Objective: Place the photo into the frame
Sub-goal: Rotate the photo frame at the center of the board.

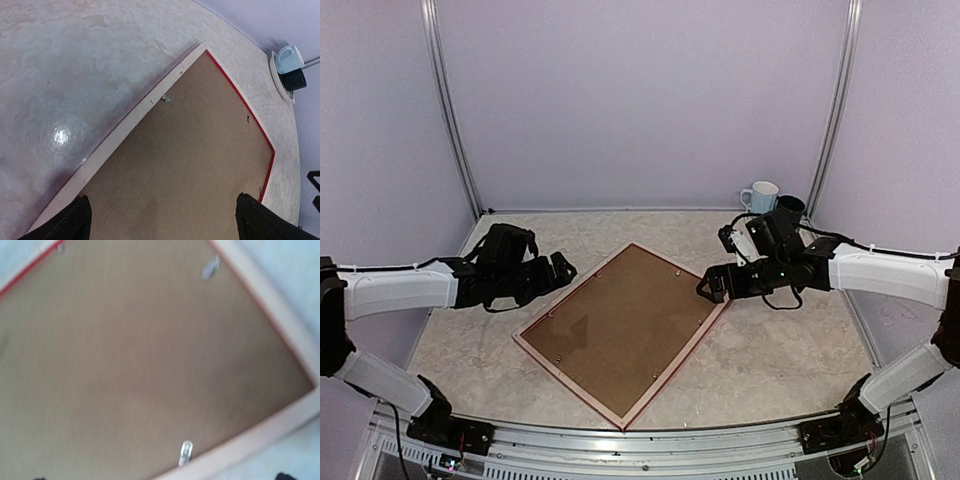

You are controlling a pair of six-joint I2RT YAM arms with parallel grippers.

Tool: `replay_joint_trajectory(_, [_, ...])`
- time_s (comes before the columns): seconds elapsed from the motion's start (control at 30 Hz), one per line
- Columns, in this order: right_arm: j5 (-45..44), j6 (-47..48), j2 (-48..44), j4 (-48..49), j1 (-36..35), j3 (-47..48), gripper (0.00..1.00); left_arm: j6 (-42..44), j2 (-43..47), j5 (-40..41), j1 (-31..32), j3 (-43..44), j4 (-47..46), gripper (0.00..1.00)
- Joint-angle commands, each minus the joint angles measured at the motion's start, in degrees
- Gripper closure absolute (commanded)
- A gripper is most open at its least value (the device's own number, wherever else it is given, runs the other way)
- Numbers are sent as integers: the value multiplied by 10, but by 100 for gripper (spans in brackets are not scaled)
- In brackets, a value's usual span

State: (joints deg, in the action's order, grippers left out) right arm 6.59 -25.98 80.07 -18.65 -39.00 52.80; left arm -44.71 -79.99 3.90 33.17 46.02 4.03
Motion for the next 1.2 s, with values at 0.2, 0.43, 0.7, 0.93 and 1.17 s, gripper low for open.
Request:
replay_joint_trajectory(0.2, [37, 45, 107, 33, 91, 97, 1, -106, 183, 53, 61, -127, 101, 1])
replay_joint_trajectory(0.43, [70, 54, 222, 44, 124, 190, 1, -193, 230, 58, 115, -169, 147, 1])
replay_joint_trajectory(0.7, [131, 51, 320, 50, 158, 253, 1, -257, 231, 61, 159, -226, 119, 1])
replay_joint_trajectory(0.93, [155, 65, 354, 54, 161, 260, 2, -272, 217, 61, 169, -244, 98, 1])
replay_joint_trajectory(1.17, [183, 62, 363, 75, 161, 230, 2, -267, 181, 77, 167, -245, 65, 1])
